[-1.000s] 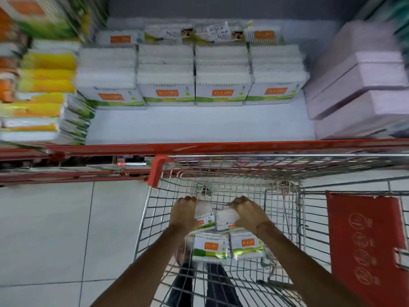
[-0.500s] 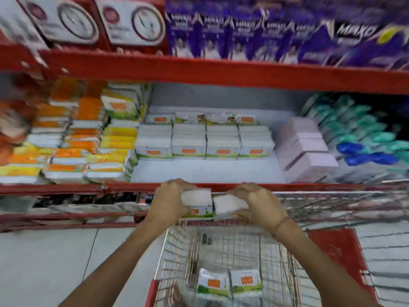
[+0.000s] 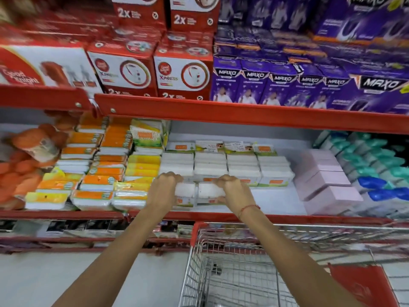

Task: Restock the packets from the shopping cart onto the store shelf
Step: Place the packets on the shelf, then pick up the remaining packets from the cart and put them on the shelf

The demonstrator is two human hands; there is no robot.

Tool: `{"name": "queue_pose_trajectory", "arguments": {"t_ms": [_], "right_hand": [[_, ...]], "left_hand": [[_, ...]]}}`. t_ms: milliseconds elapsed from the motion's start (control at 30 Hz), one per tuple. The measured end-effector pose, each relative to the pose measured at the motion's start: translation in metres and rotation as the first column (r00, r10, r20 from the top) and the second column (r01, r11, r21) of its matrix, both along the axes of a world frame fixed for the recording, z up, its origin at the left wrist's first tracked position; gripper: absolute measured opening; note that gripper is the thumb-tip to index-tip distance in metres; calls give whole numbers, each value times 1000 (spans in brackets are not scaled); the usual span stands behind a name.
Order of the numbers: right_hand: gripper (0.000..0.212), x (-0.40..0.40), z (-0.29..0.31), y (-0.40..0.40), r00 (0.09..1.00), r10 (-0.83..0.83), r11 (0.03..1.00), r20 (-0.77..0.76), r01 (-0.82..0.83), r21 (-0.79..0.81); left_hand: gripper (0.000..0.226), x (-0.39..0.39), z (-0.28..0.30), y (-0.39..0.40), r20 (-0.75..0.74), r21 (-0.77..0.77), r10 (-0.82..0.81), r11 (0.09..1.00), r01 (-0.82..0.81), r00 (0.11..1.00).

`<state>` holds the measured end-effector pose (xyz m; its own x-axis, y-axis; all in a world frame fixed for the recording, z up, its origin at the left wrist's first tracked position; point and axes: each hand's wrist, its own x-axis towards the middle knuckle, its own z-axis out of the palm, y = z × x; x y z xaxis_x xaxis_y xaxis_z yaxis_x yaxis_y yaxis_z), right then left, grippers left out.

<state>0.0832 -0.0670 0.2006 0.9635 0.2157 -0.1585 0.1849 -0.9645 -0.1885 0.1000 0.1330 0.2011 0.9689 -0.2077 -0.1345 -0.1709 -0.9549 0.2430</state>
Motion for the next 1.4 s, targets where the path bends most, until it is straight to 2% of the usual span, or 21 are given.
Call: {"name": "queue_pose_trajectory", "arguments": {"t_ms": [133, 300, 433, 500, 600, 667, 767, 867, 967, 1067, 1167, 1233, 1300, 1400], "right_hand": [[63, 6, -9, 14, 996, 26, 999, -86, -30, -43], [63, 8, -15, 19, 995, 13, 999, -96, -17, -41], [68, -7, -12, 11, 998, -17, 997, -57, 21, 70], [53, -25, -14, 3, 996, -71, 987, 58, 62, 150], [21, -56, -32, -18, 959, -126, 968, 252, 63, 244], [8, -78, -51, -36, 958, -158, 958, 241, 90, 272], [8, -111, -86, -66, 975, -209, 947, 81, 181, 265], [21, -142, -130, -98, 964, -204, 968, -172, 225, 112], [35, -170, -176, -123, 871, -154, 985, -467, 172, -4], [54, -196, -225, -138, 767, -110, 994, -632, 83, -72], [67, -221, -257, -145, 760, -80, 996, -646, 29, -89], [71, -234, -275, -150, 770, -44, 992, -637, -43, -120], [69, -245, -290, -153, 777, 0, 986, -629, -106, -130], [61, -254, -301, -154, 812, 7, 991, -584, -82, -102]], "left_hand": [[66, -4, -17, 12, -61, 7, 13, 1000, -13, 998], [72, -6, -21, 17, -66, -23, -4, 1000, 3, 998], [72, -20, -20, 7, 14, -148, -47, 988, 49, 999], [57, -36, -21, -6, 129, -260, -101, 957, 132, 986], [33, -57, -35, -35, 253, -351, -197, 894, 279, 947], [27, -70, -52, -56, 250, -375, -233, 871, 316, 940], [31, -89, -86, -88, 116, -365, -330, 863, 349, 937], [24, -108, -129, -120, -50, -334, -383, 877, 347, 922], [27, -127, -179, -141, -302, -274, -404, 904, 328, 863], [34, -152, -230, -157, -509, -182, -415, 908, 376, 755], [40, -183, -264, -163, -657, -68, -385, 886, 458, 648], [49, -201, -285, -167, -712, -24, -337, 888, 459, 615], [57, -214, -296, -168, -720, 25, -313, 881, 473, 620], [66, -227, -301, -166, -707, 55, -252, 912, 407, 660]]}}
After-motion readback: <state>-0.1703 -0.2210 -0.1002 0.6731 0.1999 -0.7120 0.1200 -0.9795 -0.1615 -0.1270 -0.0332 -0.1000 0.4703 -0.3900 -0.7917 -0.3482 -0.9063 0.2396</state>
